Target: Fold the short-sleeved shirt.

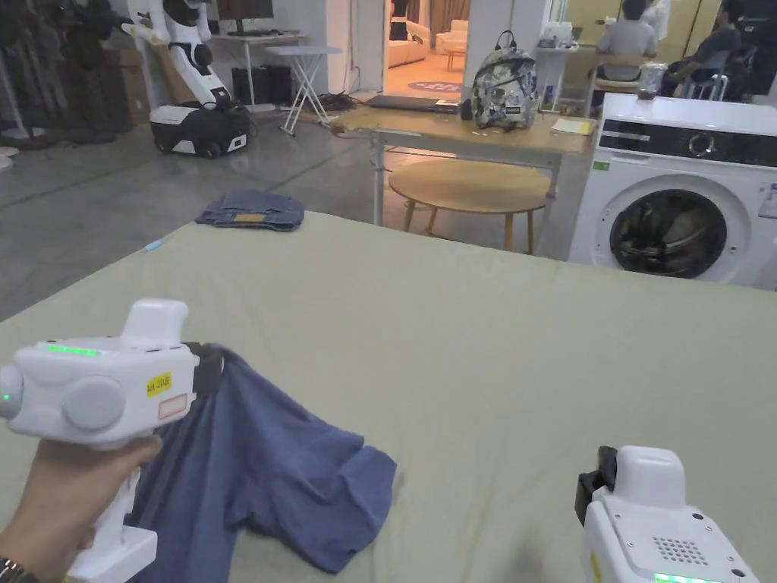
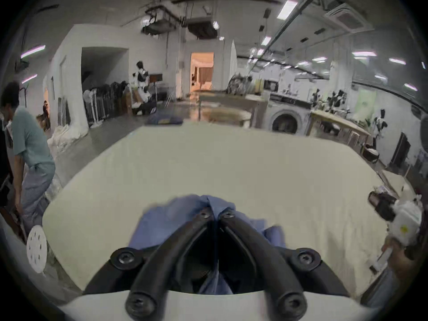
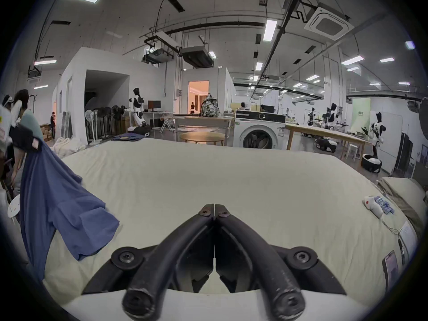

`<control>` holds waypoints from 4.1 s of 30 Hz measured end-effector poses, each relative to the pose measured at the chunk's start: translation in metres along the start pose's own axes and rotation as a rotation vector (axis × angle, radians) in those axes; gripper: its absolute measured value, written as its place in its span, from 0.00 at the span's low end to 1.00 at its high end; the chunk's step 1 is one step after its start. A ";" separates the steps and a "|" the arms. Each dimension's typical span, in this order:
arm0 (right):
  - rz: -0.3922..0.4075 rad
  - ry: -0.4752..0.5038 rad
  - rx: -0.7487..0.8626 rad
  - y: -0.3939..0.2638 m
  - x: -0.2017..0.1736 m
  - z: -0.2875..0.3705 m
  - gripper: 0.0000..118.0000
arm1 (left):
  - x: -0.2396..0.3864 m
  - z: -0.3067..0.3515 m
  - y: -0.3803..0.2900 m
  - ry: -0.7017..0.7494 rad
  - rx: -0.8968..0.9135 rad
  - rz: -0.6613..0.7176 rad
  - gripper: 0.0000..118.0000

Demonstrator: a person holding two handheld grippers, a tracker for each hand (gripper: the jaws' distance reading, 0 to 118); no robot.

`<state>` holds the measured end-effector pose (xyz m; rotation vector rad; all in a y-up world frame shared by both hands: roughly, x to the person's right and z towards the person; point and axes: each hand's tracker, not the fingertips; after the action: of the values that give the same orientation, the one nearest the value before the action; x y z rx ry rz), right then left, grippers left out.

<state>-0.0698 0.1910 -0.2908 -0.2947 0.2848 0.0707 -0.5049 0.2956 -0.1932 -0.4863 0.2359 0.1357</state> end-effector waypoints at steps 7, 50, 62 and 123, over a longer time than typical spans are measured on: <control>-0.024 -0.052 0.028 0.007 0.030 0.004 0.00 | 0.078 0.013 0.067 -0.139 0.146 -0.091 0.00; -0.101 -0.294 0.010 -0.007 0.179 0.084 0.00 | 0.334 -0.037 -0.044 -0.433 -0.018 -0.159 0.64; -0.095 -0.205 0.051 0.021 0.138 0.066 0.00 | 0.237 -0.002 -0.065 -0.158 0.112 -0.111 0.00; -0.137 -0.024 -0.637 0.003 0.242 -0.137 0.59 | 0.184 -0.147 -0.054 -0.140 -0.306 -0.064 0.00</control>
<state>0.1251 0.1595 -0.4862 -0.9446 0.2115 0.0279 -0.3460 0.1916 -0.3417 -0.7849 0.0619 0.1434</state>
